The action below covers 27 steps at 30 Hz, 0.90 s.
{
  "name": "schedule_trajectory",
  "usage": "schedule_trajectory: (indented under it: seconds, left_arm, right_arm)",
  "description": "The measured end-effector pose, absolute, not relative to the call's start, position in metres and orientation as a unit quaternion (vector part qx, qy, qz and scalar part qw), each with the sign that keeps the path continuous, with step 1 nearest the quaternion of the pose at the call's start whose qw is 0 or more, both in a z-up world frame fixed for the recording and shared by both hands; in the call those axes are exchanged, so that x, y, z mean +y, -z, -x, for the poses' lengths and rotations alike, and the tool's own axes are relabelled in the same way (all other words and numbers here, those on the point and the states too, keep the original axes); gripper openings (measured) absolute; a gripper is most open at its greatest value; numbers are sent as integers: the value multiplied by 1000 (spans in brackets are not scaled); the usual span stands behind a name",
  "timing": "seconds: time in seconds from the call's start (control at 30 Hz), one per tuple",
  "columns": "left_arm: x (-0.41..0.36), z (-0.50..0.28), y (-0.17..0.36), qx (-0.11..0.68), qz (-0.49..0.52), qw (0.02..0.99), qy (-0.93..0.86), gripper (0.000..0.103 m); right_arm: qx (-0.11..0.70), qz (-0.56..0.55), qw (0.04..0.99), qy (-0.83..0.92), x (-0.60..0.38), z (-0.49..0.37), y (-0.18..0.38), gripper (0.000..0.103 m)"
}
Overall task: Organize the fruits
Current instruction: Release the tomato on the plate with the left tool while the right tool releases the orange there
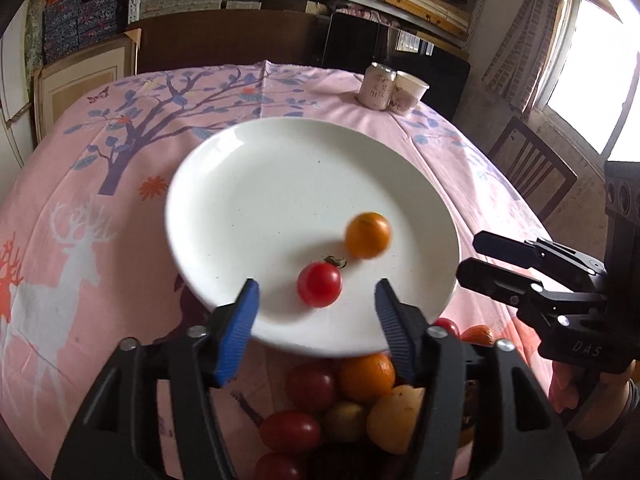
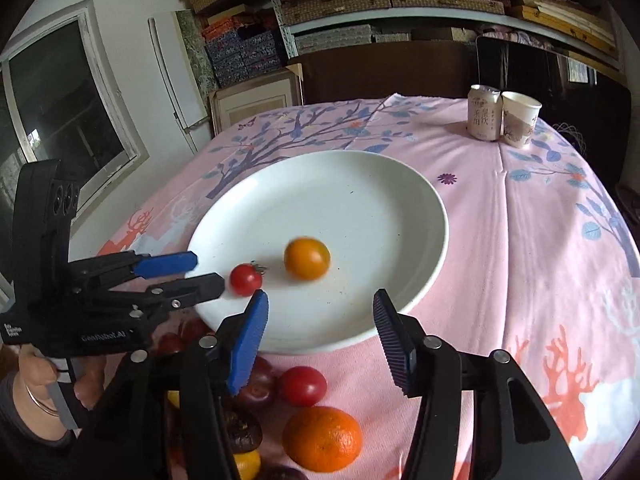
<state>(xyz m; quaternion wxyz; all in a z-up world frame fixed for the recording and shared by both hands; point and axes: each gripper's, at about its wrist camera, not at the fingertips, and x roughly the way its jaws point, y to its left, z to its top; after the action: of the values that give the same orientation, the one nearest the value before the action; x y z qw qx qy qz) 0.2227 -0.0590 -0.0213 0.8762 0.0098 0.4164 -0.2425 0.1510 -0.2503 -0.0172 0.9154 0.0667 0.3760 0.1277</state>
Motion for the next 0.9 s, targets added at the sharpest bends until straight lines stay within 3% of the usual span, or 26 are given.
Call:
schedule_trajectory:
  seconds: [0.2,0.53,0.7,0.9]
  left_arm:
    - [-21,-152,0,380,-30,887,262,69]
    - [3,-45,25,385,-103,872,283,69]
    - [-9,-28,48,396,-124,862,292,41]
    - [-17,-37,61,373,-134,880,261,41]
  right_arm:
    - [368,-66,920,-115,-268,-88,24,55]
    - [375,-86,915,-121,-266,-36,41,55]
    - [379,-87,914,-117,-263,-32,45,55]
    - [382,-89,914,-107,-267,-29,47,55]
